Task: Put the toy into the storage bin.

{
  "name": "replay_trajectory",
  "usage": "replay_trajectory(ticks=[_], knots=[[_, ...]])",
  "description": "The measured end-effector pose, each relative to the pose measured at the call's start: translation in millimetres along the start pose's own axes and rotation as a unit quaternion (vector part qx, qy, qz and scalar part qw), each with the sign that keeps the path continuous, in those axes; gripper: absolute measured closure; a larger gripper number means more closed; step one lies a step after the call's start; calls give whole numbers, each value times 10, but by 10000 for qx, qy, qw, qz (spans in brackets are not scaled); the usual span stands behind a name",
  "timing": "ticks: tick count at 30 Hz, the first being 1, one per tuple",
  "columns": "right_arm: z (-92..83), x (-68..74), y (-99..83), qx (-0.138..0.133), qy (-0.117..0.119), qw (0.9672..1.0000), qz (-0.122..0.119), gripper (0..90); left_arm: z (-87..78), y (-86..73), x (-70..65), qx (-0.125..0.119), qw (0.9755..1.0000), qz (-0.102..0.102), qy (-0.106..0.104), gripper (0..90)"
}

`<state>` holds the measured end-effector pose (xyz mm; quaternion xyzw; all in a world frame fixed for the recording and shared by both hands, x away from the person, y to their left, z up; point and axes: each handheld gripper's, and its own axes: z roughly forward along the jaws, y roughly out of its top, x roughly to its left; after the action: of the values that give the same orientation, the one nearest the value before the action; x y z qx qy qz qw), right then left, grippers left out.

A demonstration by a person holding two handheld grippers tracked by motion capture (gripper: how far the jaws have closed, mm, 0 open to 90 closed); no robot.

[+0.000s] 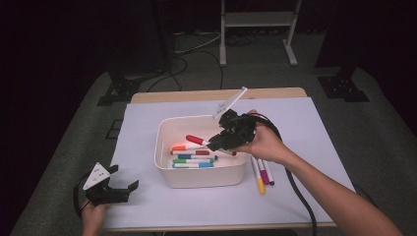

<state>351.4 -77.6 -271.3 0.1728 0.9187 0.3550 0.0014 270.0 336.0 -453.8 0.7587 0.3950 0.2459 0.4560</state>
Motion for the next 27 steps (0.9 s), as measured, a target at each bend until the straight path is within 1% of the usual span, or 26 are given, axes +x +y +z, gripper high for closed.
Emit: replay_trajectory(ticks=[4, 9, 13, 16, 20, 27], knots=[[122, 3, 40, 41, 78, 9999, -109, 759, -3, 1, 2, 9, 10000, 39, 2, 0], [276, -8, 73, 149, 148, 9997, -139, 759, -4, 1, 3, -4, 10000, 31, -3, 0], [395, -21, 90, 206, 252, 9994, -138, 759, -2, 0, 2, -3, 10000, 25, -2, 0], [492, -28, 100, 204, 370, 9990, -173, 759, -3, -1, 3, -26, 10000, 10, -2, 0], [630, -36, 112, 278, 454, 9983, -218, 758, -4, -2, 3, -36, 10000, 21, -4, 0], [767, -42, 126, 349, 569, 9975, -236, 758, -3, -1, 5, -32, 10000, 2, -11, 0]])
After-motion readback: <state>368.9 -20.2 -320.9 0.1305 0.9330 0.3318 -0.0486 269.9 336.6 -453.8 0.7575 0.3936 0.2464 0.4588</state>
